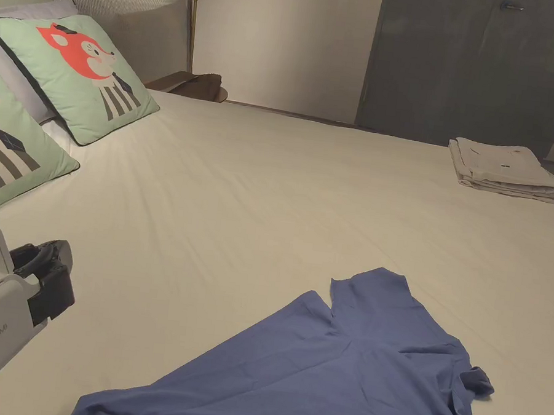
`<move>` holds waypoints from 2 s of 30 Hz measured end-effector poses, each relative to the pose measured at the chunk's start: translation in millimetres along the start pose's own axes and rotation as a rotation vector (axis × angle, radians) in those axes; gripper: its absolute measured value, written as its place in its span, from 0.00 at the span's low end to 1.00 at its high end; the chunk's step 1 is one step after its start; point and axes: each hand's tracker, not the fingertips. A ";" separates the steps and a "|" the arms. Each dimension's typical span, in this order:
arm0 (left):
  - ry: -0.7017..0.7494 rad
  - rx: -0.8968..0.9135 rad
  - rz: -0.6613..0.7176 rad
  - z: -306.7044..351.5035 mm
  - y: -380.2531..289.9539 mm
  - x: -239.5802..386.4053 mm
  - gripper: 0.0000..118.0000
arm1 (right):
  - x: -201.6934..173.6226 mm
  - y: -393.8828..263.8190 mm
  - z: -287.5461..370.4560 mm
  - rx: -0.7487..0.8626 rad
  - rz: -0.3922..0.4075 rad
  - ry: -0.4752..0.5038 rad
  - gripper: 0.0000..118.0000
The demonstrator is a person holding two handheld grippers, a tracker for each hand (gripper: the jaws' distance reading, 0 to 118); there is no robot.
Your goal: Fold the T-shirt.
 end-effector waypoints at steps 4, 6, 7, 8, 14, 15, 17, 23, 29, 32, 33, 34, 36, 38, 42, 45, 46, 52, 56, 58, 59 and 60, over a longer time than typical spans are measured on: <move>0.007 -0.043 -0.013 -2.3 -6.3 -2.5 0.00 | -5.7 -2.2 -5.2 -0.006 0.006 0.016 0.00; 0.010 -0.123 0.000 -9.5 -15.5 -8.2 0.06 | -8.1 -5.2 -7.4 -0.018 0.010 0.021 0.00; 0.023 -0.154 0.022 -17.3 -24.2 -15.7 0.21 | -8.3 -7.5 -8.3 -0.027 0.009 0.023 0.00; 0.036 -0.181 0.034 -21.7 -31.6 -19.7 0.44 | -8.3 -9.4 -9.2 -0.037 0.008 0.026 0.00; 0.068 -0.441 0.102 -52.5 -99.3 -45.2 0.85 | -7.0 -25.0 -13.6 -0.092 0.009 0.031 0.00; 0.093 -0.477 0.103 -56.5 -111.5 -46.4 0.85 | -6.7 -27.5 -14.3 -0.102 0.009 0.032 0.00; 0.107 -0.536 0.125 -65.1 -130.7 -50.3 0.85 | -6.5 -32.2 -15.5 -0.118 0.012 0.032 0.00; 0.107 -0.606 0.146 -85.1 -161.3 -48.9 0.61 | -5.7 -43.2 -18.3 -0.159 0.021 0.029 0.00; 0.136 -0.574 0.061 -81.2 -151.5 -38.3 0.03 | -7.2 -48.7 -34.6 -0.199 0.037 0.026 0.00; 0.099 -0.556 0.072 -72.3 -141.5 -29.6 0.03 | -18.3 -45.7 -60.0 -0.227 0.045 0.040 0.34; 0.099 -0.543 0.049 -70.2 -138.3 -25.9 0.03 | -20.7 -45.3 -73.3 -0.240 0.053 0.045 0.59; 0.099 -0.529 0.030 -68.1 -135.8 -23.4 0.03 | -20.2 -44.4 -89.4 -0.284 0.071 0.052 0.82; 0.093 -0.521 0.027 -66.0 -131.8 -23.3 0.03 | -24.2 -48.6 -126.1 -0.345 0.087 0.067 0.90; 0.089 -0.518 0.043 -65.7 -129.3 -22.7 0.03 | -20.2 -57.9 -165.9 -0.393 0.121 0.076 0.90; 0.097 -0.530 0.047 -66.3 -128.8 -18.9 0.03 | -13.9 -88.3 -249.5 -0.590 0.171 0.048 0.90; 0.110 -0.546 0.046 -68.7 -129.7 -18.2 0.03 | -10.3 -116.1 -293.3 -0.716 0.196 0.015 0.89; 0.113 -0.551 0.048 -69.3 -130.2 -18.4 0.03 | -7.0 -122.8 -301.4 -0.761 0.204 0.001 0.89; 0.129 -0.579 0.043 -74.2 -131.6 -16.1 0.03 | 10.4 -157.8 -320.5 -0.902 0.155 -0.032 0.69; 0.130 -0.581 0.046 -75.0 -128.7 -14.1 0.03 | 8.5 -139.0 -295.8 -0.793 0.147 0.000 0.03; 0.123 -0.571 0.047 -73.8 -124.6 -11.7 0.03 | 9.1 -132.0 -290.2 -0.718 0.182 -0.017 0.03; 0.121 -0.563 0.045 -73.9 -121.7 -11.5 0.03 | 14.9 -123.3 -283.1 -0.688 0.146 0.021 0.03; 0.116 -0.552 0.045 -73.0 -118.7 -10.6 0.03 | 19.2 -115.0 -275.8 -0.656 0.120 0.016 0.03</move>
